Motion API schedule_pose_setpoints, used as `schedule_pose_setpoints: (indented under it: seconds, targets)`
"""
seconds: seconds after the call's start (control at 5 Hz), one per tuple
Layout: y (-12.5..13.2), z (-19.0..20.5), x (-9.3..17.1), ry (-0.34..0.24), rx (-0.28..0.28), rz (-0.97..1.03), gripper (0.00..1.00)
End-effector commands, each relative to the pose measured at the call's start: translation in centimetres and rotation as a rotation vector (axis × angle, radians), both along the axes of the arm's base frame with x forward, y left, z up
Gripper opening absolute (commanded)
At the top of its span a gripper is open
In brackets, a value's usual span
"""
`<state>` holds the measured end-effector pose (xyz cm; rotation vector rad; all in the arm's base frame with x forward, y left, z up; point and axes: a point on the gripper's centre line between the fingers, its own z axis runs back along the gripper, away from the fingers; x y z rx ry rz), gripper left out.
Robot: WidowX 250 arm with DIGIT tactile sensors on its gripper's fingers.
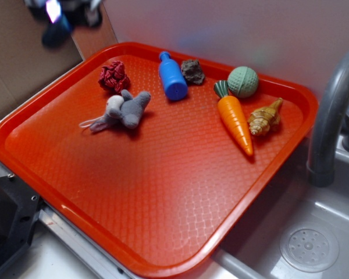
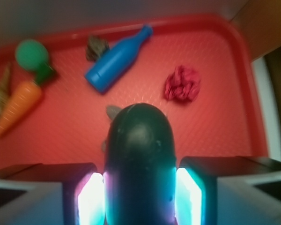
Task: Grab the plastic pickle.
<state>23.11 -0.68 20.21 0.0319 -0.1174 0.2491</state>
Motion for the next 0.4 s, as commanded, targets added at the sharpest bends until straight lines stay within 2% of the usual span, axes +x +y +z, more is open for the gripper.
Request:
schedule_pose_setpoints:
  seconds: [0.0,0.2]
  targets:
    - [-0.71,3.91,-1.79,-0.056,-0.014,-0.005,0.00]
    - [0.11,3.52,-2.09,-0.081,-0.075,-0.005,0.00]
